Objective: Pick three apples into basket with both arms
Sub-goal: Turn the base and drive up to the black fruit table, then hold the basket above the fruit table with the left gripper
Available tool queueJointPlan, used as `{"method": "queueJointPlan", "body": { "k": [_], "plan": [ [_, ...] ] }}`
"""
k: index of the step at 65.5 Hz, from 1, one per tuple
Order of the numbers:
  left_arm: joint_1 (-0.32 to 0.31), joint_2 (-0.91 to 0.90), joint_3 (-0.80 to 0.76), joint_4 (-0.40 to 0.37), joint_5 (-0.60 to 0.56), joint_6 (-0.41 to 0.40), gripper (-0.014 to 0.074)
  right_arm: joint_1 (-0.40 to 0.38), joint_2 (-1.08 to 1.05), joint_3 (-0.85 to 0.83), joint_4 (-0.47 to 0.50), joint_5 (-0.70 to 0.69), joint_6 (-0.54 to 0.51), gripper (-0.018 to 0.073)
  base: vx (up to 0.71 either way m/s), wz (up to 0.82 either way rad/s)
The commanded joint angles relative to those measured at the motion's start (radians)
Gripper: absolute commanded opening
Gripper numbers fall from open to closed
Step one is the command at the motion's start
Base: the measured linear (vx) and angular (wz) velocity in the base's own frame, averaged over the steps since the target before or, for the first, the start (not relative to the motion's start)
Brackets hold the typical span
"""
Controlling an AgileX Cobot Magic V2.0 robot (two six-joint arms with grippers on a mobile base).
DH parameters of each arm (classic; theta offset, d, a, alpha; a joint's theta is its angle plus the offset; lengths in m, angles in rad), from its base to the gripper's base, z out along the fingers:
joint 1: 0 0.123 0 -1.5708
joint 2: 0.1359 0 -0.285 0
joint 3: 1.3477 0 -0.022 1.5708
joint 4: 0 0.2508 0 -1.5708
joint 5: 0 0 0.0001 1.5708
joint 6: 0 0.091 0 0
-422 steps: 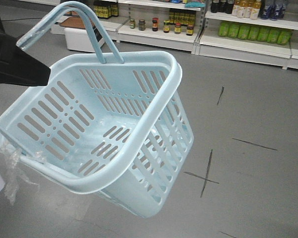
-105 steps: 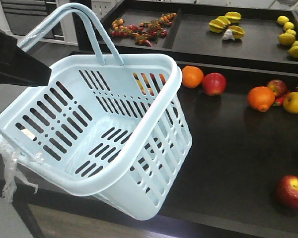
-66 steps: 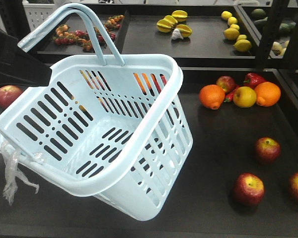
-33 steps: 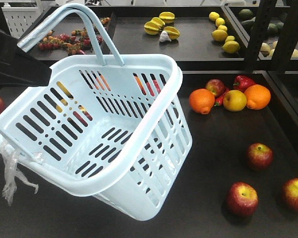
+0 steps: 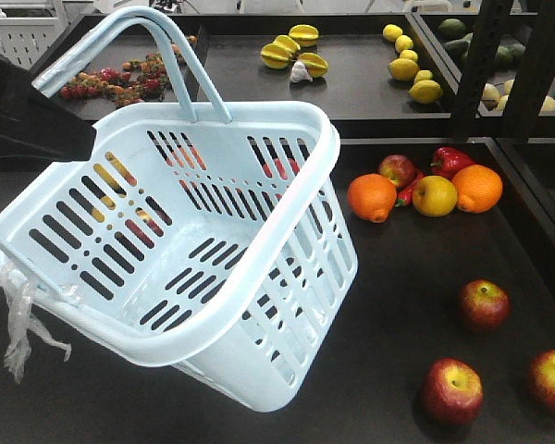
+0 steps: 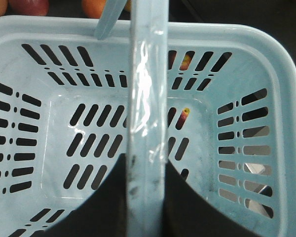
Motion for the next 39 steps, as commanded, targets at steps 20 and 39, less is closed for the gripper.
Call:
{"method": "queueJointPlan", "body": {
  "k": [20, 39],
  "plan": [
    [-0.005, -0.025, -0.028, -0.047, -0.047, -0.008, -0.0008, -0.007, -0.010, 0.015, -0.006, -0.074, -0.008, -0.0005, 0.05, -0.01],
    [-0.005, -0.025, -0.028, -0.047, -0.047, -0.008, -0.0008, -0.007, -0.010, 0.015, -0.006, -0.074, -0.008, -0.0005, 0.02, 0.00]
  ]
}}
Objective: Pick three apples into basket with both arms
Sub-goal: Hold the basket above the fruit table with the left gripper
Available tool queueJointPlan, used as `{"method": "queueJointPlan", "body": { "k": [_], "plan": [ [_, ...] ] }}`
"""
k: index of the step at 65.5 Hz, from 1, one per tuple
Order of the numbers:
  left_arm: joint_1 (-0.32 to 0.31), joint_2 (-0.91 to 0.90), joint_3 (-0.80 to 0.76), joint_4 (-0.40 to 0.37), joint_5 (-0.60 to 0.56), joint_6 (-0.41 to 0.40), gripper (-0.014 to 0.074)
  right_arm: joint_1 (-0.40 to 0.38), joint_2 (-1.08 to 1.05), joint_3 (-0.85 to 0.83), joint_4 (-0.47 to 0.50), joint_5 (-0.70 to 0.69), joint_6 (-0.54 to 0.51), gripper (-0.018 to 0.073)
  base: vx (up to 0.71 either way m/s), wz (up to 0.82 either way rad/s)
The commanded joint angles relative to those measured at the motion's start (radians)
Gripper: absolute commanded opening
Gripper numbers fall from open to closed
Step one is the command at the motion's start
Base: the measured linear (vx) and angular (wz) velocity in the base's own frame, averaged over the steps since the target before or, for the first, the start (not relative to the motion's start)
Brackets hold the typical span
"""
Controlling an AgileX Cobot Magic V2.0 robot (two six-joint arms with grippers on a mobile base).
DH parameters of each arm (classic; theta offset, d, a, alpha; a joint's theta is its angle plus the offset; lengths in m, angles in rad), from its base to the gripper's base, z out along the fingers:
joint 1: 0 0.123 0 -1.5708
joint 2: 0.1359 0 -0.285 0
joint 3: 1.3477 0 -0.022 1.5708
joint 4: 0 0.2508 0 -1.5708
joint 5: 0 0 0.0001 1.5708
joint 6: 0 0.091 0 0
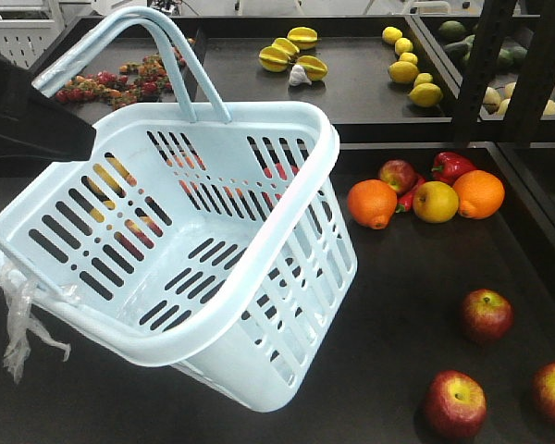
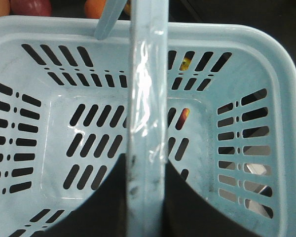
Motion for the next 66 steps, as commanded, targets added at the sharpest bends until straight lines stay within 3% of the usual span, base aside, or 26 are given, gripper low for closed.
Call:
{"method": "queueJointPlan", "body": {
  "k": [1, 66],
  "plan": [
    [-0.005, -0.025, -0.028, -0.047, -0.047, -0.008, -0.0008, -0.007, -0.010, 0.015, -0.006, -0.074, -0.008, -0.0005, 0.00, 0.00],
    [-0.005, -0.025, -0.028, -0.047, -0.047, -0.008, -0.0008, -0.007, -0.010, 0.015, -0.006, -0.074, -0.008, -0.0005, 0.00, 0.00]
  ]
}}
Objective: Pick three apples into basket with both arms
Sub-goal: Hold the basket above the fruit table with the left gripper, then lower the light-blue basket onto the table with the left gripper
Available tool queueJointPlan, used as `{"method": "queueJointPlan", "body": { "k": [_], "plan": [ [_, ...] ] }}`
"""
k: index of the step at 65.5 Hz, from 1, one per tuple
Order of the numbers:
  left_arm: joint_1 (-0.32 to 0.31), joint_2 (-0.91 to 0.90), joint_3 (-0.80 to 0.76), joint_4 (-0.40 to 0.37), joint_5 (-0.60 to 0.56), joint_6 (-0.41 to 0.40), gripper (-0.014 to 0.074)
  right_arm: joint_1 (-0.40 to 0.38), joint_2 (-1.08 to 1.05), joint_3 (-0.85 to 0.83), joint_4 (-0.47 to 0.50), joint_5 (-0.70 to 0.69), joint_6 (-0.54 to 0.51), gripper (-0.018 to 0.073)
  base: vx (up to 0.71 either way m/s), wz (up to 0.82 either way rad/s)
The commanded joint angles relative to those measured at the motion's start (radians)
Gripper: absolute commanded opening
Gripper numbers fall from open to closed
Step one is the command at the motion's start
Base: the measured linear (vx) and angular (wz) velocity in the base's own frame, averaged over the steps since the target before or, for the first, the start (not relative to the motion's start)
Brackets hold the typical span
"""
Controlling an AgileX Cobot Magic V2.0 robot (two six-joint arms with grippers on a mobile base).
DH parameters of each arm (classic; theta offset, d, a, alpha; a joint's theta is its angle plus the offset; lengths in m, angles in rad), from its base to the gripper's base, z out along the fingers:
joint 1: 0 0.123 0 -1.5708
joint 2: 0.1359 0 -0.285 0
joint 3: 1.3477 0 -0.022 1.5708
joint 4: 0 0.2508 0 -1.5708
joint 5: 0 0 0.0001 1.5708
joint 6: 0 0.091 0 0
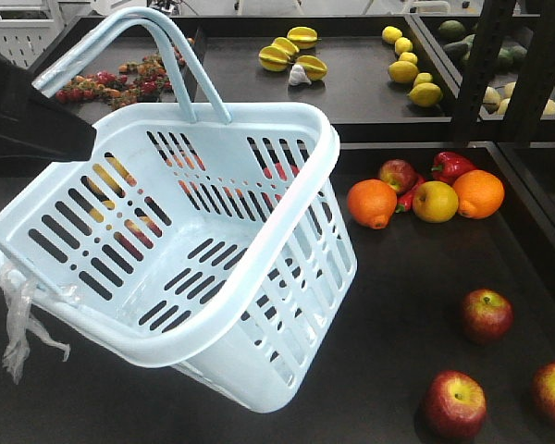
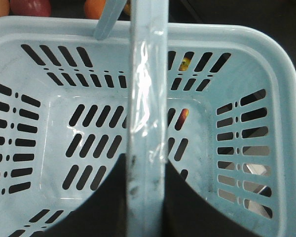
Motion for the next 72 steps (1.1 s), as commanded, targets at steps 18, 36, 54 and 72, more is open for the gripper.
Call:
{"method": "queueJointPlan", "body": {
  "k": [18, 36, 54, 72],
  "plan": [
    [-0.005, -0.024, -0.028, -0.046, -0.064, -0.007, -0.0008, -0.007, -0.010, 0.015, -0.006, -0.074, -0.008, -0.0005, 0.00, 0.00],
    [-0.005, 0.041, -0.028, -0.109, -0.069, 0.137, -0.0008, -0.007, -0.010, 0.015, -0.006, -0.074, -0.008, -0.0005, 0.00, 0.00],
    [-0.005, 0.220, -0.028, -0.309, -0.077, 0.813, -0.0008, -0.007, -0.010, 0.015, -0.006, -0.074, -0.008, -0.0005, 0.00, 0.00],
    [-0.005, 0.405, -0.034, -0.344, -0.240, 1.143, -0.0008, -0.007, -0.010, 0.015, -0.006, -0.074, -0.008, -0.0005, 0.00, 0.00]
  ]
}}
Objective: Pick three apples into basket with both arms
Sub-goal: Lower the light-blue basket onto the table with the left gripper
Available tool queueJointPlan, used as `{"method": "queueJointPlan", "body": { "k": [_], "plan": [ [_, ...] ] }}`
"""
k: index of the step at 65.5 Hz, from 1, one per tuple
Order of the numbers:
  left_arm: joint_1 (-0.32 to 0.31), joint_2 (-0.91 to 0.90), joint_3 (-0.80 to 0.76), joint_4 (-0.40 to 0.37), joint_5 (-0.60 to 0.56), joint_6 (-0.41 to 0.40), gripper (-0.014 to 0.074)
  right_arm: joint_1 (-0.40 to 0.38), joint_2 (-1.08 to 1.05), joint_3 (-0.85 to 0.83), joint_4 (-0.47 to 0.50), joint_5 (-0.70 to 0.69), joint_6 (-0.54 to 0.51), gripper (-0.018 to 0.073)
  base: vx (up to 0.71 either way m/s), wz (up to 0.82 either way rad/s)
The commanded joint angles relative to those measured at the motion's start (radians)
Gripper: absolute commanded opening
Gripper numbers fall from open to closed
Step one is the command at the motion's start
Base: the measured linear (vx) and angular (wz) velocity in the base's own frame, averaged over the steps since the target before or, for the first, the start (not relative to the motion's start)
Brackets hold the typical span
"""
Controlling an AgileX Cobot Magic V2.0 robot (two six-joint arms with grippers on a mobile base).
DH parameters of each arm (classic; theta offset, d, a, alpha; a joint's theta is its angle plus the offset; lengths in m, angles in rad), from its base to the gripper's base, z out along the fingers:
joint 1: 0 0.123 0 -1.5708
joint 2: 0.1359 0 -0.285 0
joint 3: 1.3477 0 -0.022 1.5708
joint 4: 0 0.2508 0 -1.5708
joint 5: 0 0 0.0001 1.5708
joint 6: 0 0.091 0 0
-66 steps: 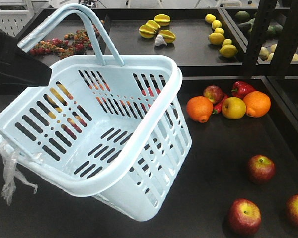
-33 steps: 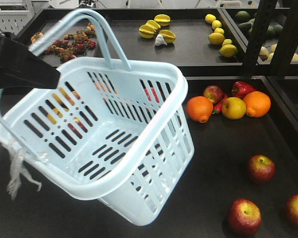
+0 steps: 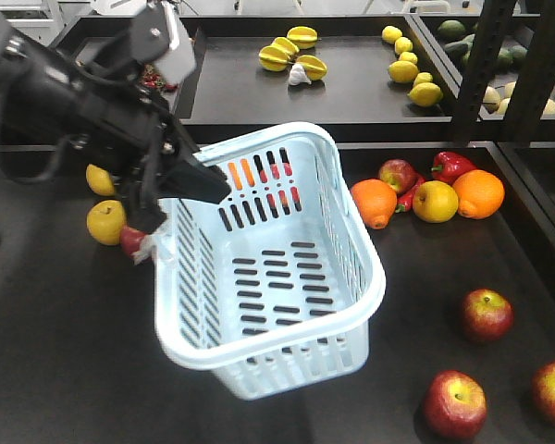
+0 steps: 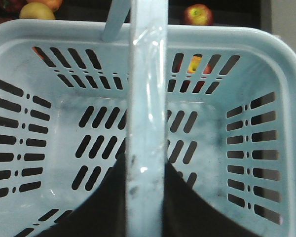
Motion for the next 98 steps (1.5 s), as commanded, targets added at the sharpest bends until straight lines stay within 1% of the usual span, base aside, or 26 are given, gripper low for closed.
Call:
{"method": "queueJointPlan", "body": {
  "k": [1, 8, 14, 20, 28, 45, 53, 87, 98],
  "plan": [
    [-0.005, 0.023, -0.034, -0.078, -0.149, 0.062, -0.0008, -0.007, -0.010, 0.015, -0.006, -0.074, -0.008, -0.0005, 0.00, 0.00],
    [-0.005, 0.099, -0.034, -0.062, -0.229, 0.062, -0.0008, -0.007, -0.010, 0.015, -0.006, -0.074, -0.008, -0.0005, 0.00, 0.00],
    [-0.005, 0.160, -0.040, -0.042, -0.241, 0.062, -0.0008, -0.007, -0.010, 0.015, -0.006, -0.074, -0.008, -0.0005, 0.00, 0.00],
    [-0.005, 0.222, -0.078, -0.016, -0.199, 0.062, -0.0008, -0.007, -0.010, 0.015, -0.006, -0.074, -0.008, -0.0005, 0.00, 0.00],
    [-0.005, 0.316, -0.192, 0.015, -0.126, 0.062, -0.0008, -0.007, -0.010, 0.015, -0.006, -0.074, -0.008, -0.0005, 0.00, 0.00],
    [-0.005, 0.485, -0.483, 0.007, 0.058, 0.060, -0.0008, -0.007, -0.010, 0.015, -0.006, -0.074, -0.008, -0.0005, 0.00, 0.00],
    [-0.006, 0.536, -0.547, 0.006, 0.057, 0.053, -0.0008, -0.007, -0.010, 0.015, -0.006, -0.074, -0.008, -0.0005, 0.00, 0.00],
    [-0.006, 0.573, -0.552, 0.008, 0.057, 0.050, -0.0002, -0.007, -0.010, 0.015, -0.006, -0.074, -0.008, -0.0005, 0.00, 0.00],
    [-0.006, 0.573, -0.552, 0.008, 0.057, 0.050, 0.0039, -0.007, -0.010, 0.015, -0.006, -0.074, -0.008, -0.0005, 0.00, 0.00]
  ]
}}
